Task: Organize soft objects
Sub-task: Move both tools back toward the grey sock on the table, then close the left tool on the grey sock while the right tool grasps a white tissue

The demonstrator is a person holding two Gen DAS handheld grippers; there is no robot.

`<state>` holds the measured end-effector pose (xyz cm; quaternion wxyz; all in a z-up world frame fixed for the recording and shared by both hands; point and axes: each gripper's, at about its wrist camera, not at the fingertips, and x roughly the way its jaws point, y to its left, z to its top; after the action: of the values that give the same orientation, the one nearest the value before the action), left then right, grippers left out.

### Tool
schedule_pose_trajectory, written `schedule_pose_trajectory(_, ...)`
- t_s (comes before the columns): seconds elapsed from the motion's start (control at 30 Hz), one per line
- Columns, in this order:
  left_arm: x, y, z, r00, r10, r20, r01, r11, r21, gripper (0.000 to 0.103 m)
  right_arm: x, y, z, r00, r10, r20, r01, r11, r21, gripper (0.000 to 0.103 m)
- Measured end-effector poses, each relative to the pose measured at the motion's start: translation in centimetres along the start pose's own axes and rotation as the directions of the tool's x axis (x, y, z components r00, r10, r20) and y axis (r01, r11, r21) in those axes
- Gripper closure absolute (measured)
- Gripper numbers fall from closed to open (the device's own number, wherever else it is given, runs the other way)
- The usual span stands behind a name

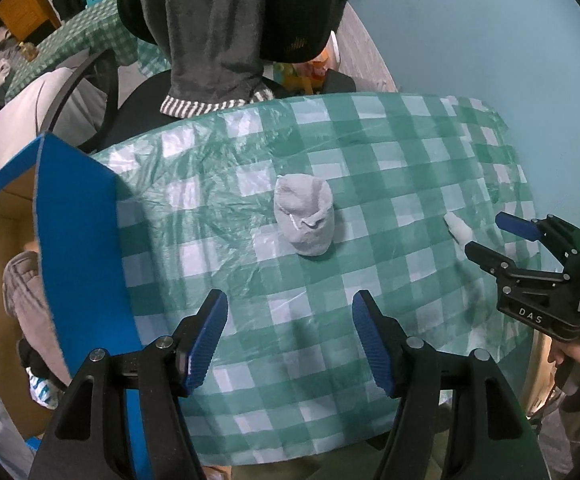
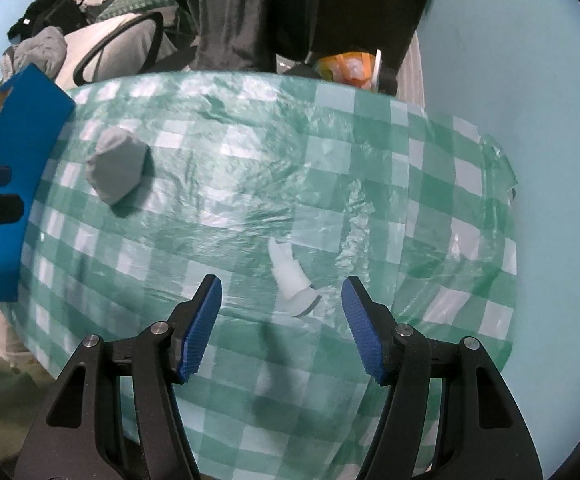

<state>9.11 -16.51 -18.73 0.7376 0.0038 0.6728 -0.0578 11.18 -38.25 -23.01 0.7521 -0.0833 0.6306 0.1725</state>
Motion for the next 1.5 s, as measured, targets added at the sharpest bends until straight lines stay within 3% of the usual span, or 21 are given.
schedule_pose_trajectory(0.1,1.1,-0.3,0.4,1.0,0.005,-0.009,-0.005,1.0,0.002,0.037,1.0,-0.1,0.1,1.0,-0.009,-0.017,0.009,1.0,-0.015,0.039)
schedule_pose_trajectory(0.57,3.7,-0.3,1.8,0.999,-0.014,-0.049,0.014,1.0,-0.001,0.036,3.4,-0.3,-0.4,0.998,-0.021,-0.054,0.02,1.0,-0.014,0.063)
schedule_pose_trajectory(0.73,3.9,-0.3,2.4,0.999,-0.022,-0.039,0.022,1.0,0.006,0.029,4.0,-0.2,-0.3,0.998,-0.016,-0.066,0.015,1.0,-0.013,0.083)
schedule_pose_trajectory(0.83,4.2,-0.4,2.7,0.998,-0.031,-0.049,0.031,1.0,0.0,0.029,4.0,0.0,-0.3,0.998,-0.003,-0.068,0.003,1.0,-0.007,0.086)
schedule_pose_trajectory(1.07,5.4,-0.5,3.7,0.997,-0.023,-0.071,0.022,1.0,-0.014,0.029,2.9,-0.1,0.7,0.998,0.048,-0.034,-0.046,0.997,0.062,0.086)
schedule_pose_trajectory(1.5,7.4,-0.4,5.3,0.996,-0.002,-0.094,-0.002,0.999,-0.049,0.029,2.4,-0.1,2.8,0.997,0.077,-0.007,-0.076,0.993,0.091,0.086)
